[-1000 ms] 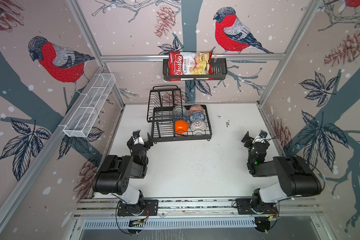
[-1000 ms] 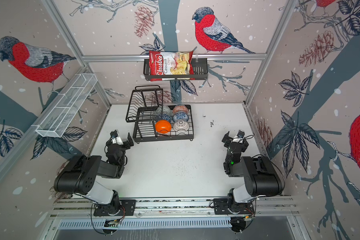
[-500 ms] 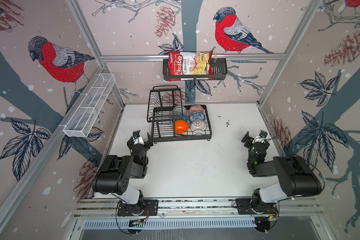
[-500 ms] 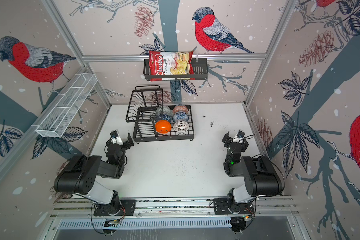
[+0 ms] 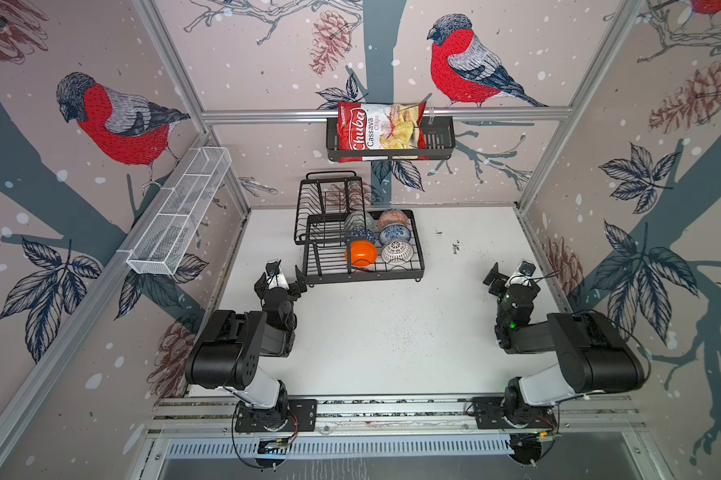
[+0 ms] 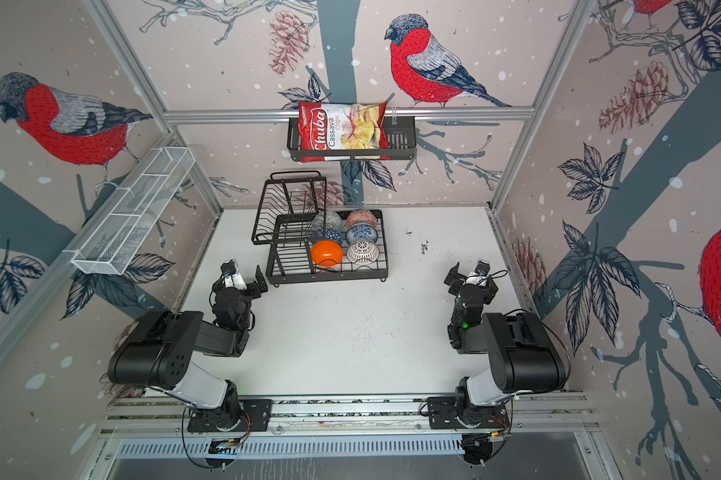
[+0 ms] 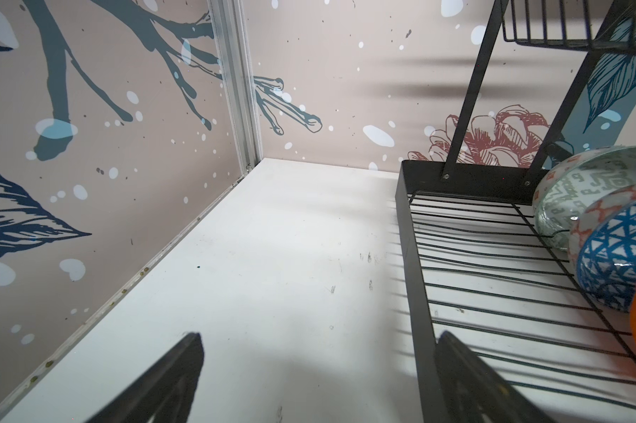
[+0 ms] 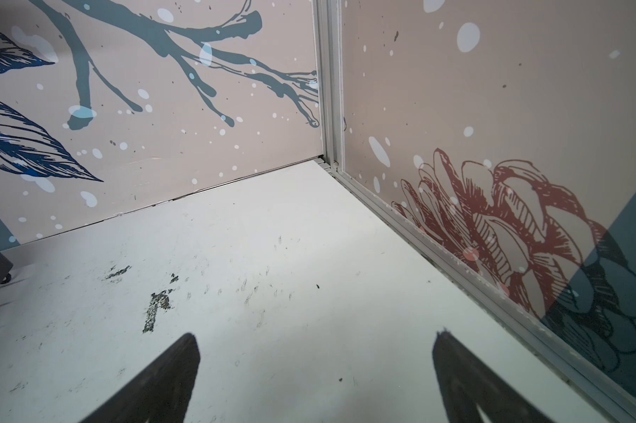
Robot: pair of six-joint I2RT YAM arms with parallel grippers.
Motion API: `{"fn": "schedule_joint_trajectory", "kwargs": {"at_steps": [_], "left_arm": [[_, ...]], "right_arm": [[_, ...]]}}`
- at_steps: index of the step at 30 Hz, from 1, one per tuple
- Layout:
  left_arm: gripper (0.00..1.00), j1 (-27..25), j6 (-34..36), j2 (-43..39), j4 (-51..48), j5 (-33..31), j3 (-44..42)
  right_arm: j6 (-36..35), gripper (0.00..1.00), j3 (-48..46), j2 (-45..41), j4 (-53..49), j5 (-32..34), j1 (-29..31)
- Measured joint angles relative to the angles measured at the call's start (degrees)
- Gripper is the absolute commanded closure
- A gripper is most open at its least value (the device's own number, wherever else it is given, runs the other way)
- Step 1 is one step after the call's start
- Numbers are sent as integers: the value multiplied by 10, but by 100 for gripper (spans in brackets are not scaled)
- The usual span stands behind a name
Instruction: Load the bowls into the dish rack
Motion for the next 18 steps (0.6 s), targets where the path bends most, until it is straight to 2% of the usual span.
{"fn": "schedule_joint_trajectory", "kwargs": {"at_steps": [18], "left_arm": [[2,0,1,2,-2,0,5]], "right_arm": [[0,0,0,0,0,0,0]]}}
